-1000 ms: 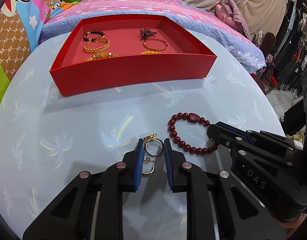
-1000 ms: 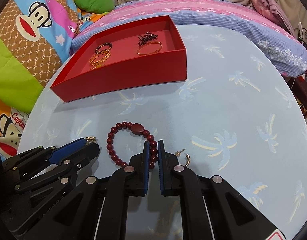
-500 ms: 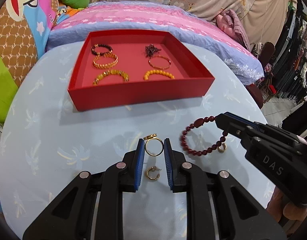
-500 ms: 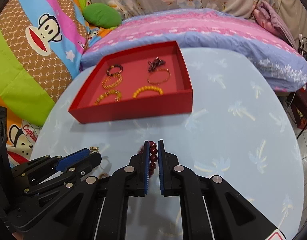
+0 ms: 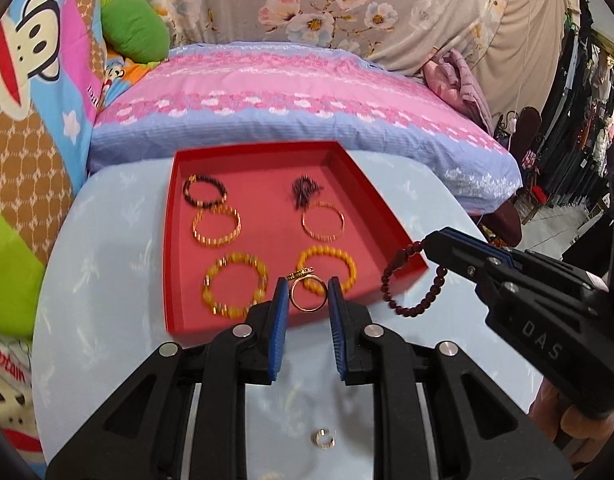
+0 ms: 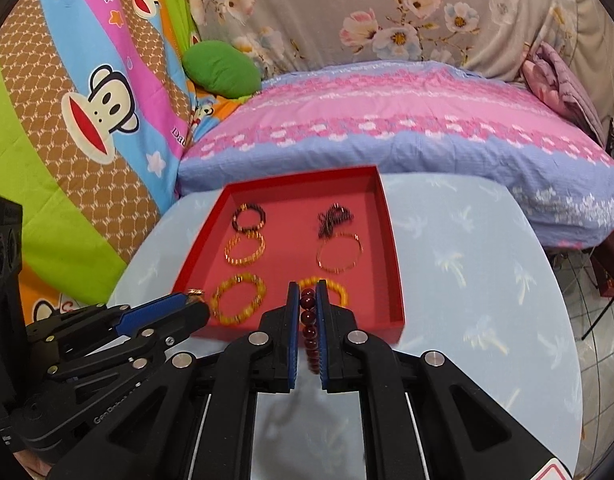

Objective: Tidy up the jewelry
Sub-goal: 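Carry the dark red bracelet and gold earring into the red box and open both tools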

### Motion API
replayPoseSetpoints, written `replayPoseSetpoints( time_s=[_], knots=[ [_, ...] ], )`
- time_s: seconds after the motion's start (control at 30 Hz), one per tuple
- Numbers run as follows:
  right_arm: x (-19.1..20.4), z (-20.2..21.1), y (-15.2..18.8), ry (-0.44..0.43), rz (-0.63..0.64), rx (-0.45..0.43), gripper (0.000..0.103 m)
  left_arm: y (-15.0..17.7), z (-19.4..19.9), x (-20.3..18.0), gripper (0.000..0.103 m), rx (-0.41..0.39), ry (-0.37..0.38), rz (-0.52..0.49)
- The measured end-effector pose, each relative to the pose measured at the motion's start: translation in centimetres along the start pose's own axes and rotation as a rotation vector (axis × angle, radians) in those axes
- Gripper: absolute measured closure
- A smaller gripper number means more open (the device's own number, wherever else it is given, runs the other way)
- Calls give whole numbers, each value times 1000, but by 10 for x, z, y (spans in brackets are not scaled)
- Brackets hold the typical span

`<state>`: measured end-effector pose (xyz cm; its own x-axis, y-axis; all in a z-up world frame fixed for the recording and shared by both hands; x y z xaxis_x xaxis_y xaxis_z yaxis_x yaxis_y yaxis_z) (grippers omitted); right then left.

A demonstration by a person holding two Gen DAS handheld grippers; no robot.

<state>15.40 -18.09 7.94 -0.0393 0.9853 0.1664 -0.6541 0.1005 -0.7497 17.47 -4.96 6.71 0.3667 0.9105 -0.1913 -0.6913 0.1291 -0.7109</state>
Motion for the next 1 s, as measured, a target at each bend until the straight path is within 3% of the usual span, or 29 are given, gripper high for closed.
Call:
replayPoseSetpoints(
  time_s=[0.23, 0.6, 1.0],
  knots=[
    [-6, -27, -25, 17, -4, -9, 96, -33, -53, 8, 84, 41, -5, -10],
    [-17, -84, -31, 36, -18, 50, 95, -37, -126, 23, 84, 158, -21, 22],
    [3, -129, -46, -20, -21, 77, 96, -33, -111, 54, 84, 114, -91, 83]
  ],
)
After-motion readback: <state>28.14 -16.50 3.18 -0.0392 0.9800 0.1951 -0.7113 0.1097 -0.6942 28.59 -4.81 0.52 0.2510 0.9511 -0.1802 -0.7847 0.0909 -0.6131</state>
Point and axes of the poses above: each gripper's, at about its wrist camera, not at the fingertips, and z roughly against the way its jaws point, x to its left, y to its underside, the point moved 2 cm from there along -z, roughly the way its jaws point, and after that the axes turned 3 degrees about -x, right-handed, at the moved point
